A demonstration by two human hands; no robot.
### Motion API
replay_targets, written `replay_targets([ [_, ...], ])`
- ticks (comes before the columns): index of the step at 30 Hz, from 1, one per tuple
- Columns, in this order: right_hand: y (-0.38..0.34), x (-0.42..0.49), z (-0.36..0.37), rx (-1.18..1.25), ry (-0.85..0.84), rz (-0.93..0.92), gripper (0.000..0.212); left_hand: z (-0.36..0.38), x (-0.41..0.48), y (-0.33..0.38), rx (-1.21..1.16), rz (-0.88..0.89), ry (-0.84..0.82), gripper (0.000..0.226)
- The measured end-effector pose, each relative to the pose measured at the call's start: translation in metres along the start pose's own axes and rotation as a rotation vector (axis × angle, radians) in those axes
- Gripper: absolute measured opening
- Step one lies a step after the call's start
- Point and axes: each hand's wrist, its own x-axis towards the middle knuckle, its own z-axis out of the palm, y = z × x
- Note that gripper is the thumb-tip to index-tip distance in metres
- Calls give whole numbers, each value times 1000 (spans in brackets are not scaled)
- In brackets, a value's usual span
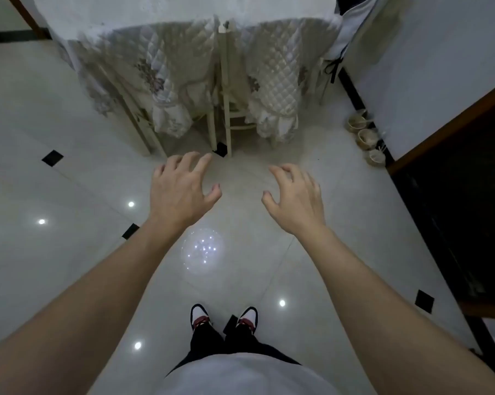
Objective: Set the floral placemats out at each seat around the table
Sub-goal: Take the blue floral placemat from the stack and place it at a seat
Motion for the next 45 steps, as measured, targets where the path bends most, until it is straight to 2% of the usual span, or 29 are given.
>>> replay_targets([
  [16,28,119,-9,2,67,-78,54,-7,105,11,48,4,118,62],
  [33,9,415,-9,-11,169,-11,50,3,408,-57,-41,57,142,65],
  [40,27,497,-4,-25,132,20,51,14,502,-63,-67,99,114,60],
  [45,52,568,4,6,198,16,48,29,573,-56,-51,98,99,59],
])
